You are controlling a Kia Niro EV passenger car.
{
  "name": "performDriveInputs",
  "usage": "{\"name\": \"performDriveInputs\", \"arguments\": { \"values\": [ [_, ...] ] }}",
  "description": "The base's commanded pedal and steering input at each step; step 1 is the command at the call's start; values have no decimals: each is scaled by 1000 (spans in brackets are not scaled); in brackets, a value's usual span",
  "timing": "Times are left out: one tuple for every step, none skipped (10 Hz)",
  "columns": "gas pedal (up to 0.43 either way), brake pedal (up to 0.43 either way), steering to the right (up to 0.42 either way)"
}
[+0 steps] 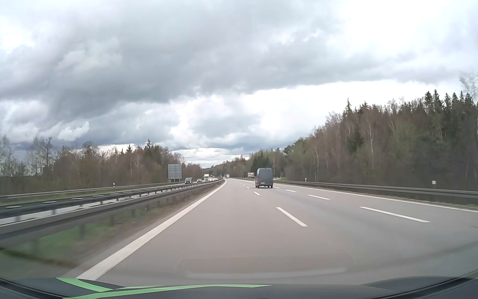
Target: Follow the waypoints while adhering to traffic rules and regulations
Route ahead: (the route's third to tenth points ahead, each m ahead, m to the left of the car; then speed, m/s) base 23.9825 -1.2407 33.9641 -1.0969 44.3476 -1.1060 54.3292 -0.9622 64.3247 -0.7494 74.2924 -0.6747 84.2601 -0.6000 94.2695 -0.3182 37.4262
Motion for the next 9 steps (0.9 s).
{"name": "performDriveInputs", "arguments": {
  "values": [
    [280, 0, -4],
    [280, 0, -4],
    [268, 0, -4],
    [268, 0, -4],
    [268, 0, -4],
    [260, 0, -4],
    [248, 0, -4],
    [248, 0, -4],
    [248, 0, -4]
  ]
}}
